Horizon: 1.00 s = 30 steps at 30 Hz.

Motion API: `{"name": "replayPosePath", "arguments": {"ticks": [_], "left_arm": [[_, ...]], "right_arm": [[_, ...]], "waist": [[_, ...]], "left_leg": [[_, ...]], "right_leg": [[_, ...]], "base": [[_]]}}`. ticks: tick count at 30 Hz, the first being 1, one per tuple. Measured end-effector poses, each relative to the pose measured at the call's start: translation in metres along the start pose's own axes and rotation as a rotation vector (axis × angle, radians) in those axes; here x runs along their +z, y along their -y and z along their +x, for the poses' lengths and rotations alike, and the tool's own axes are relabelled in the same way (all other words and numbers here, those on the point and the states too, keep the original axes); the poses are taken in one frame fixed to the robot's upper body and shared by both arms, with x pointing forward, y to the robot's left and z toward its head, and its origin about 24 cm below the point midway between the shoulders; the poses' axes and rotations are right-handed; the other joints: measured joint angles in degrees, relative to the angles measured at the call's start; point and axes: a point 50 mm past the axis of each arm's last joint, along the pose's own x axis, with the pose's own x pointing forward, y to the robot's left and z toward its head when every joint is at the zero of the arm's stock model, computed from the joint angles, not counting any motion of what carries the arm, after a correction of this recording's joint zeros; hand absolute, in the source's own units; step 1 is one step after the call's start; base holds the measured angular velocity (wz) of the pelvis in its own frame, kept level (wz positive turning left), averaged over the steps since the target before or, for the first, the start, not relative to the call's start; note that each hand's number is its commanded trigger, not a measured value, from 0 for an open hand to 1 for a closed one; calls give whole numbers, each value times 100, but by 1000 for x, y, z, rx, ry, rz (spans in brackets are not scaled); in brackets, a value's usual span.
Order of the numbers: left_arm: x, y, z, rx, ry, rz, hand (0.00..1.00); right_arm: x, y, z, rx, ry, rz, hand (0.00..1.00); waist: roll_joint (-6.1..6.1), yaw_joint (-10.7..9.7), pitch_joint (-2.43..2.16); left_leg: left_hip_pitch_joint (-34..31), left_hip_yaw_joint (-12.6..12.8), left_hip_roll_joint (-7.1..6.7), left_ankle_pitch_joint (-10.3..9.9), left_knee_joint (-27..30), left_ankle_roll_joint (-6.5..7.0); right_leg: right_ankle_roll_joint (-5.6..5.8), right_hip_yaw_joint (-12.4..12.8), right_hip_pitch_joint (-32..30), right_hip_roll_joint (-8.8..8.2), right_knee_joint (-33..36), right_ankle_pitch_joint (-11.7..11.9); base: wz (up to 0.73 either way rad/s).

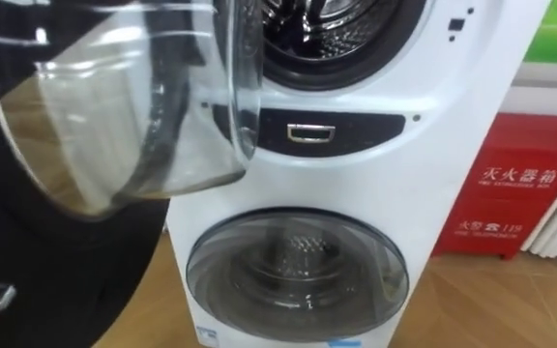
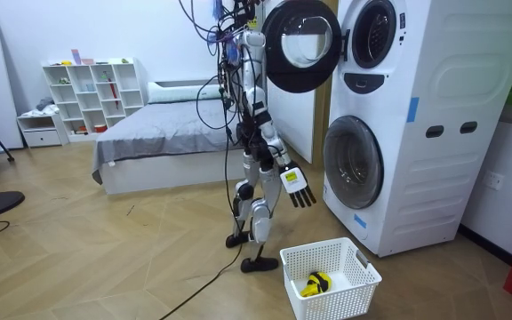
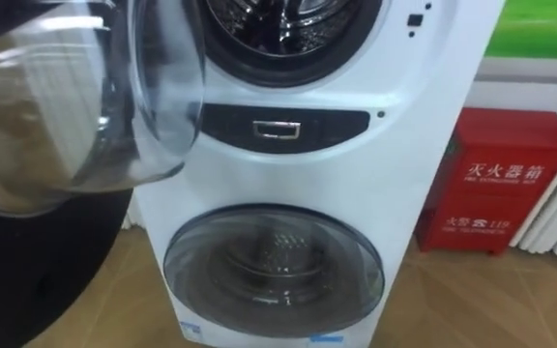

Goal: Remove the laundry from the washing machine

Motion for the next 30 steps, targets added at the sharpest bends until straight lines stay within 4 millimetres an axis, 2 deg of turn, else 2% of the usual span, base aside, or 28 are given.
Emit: {"name": "replayPosePath", "arguments": {"ticks": [1,3,6,8,9,11,12,14,17,21,25,28,30], "left_arm": [[19,4,2,17,74,-25,0],[56,10,1,41,224,-66,0],[91,12,-5,83,367,-74,0],[130,21,-21,83,541,-107,0],[140,23,-26,76,586,-115,0],[178,38,-48,34,757,-151,0],[186,41,-54,21,798,-161,0],[215,54,-79,-33,951,-194,0],[232,71,-106,-113,1078,-186,0],[233,95,-122,-223,1134,-149,0],[219,125,-127,-343,1087,-144,0],[207,149,-134,-449,1044,-146,0],[198,165,-138,-536,1016,-132,0]], "right_arm": [[-2,0,-1,-3,-3,1,0],[-5,0,-2,-3,-2,-8,0],[-6,0,-4,-2,6,-44,0],[-7,-3,-4,-4,3,-39,0],[-7,-4,-4,-3,5,-35,0],[-8,-6,-4,0,1,-23,0],[-7,-8,-3,3,5,-21,0],[-8,-10,-3,9,1,-14,0],[-9,-18,-2,31,-6,-11,0],[-12,-27,-2,60,-29,-56,0],[-6,-40,1,103,-26,-98,0],[2,-52,4,139,-23,-117,0],[7,-58,6,170,-14,-132,0]], "waist": [[35,27,-23],[68,85,-28],[94,109,-29],[18,101,-4],[12,94,-1],[-44,83,15],[-54,64,21],[-96,-10,27],[-110,-126,24],[-94,-233,34],[-209,-360,75],[-345,-425,54],[-411,-483,61]], "left_leg": [[18,16,3,0,-12,0],[27,21,0,0,-16,-1],[26,20,-5,0,-17,-1],[19,17,-4,1,-9,-3],[13,13,-4,1,-3,-3],[2,-28,-4,1,1,-3],[-1,-29,0,1,1,-3],[-64,-72,-3,1,1,-3],[-72,-96,-7,1,0,-3],[-112,-97,-11,2,4,-2],[-182,-112,-18,3,84,0],[-213,-112,-70,15,92,19],[-220,-106,-86,31,90,43]], "right_leg": [[0,5,-28,6,3,0],[0,-3,-29,15,7,0],[0,30,-38,31,-2,-1],[-2,44,-48,37,-2,-2],[-3,49,-53,38,-5,-3],[-2,71,-51,34,-6,-3],[-2,65,-52,31,-9,-3],[-2,30,-54,15,-19,-3],[-2,34,-67,16,-22,-2],[-2,16,-146,15,-7,-3],[-1,-54,-151,-9,-7,-3],[-1,-64,-140,-38,-17,-4],[1,-62,-135,-68,-6,-4]], "base": [[-6],[-3],[-4],[-2],[0],[3],[5],[5],[2],[0],[8],[5],[2]]}}
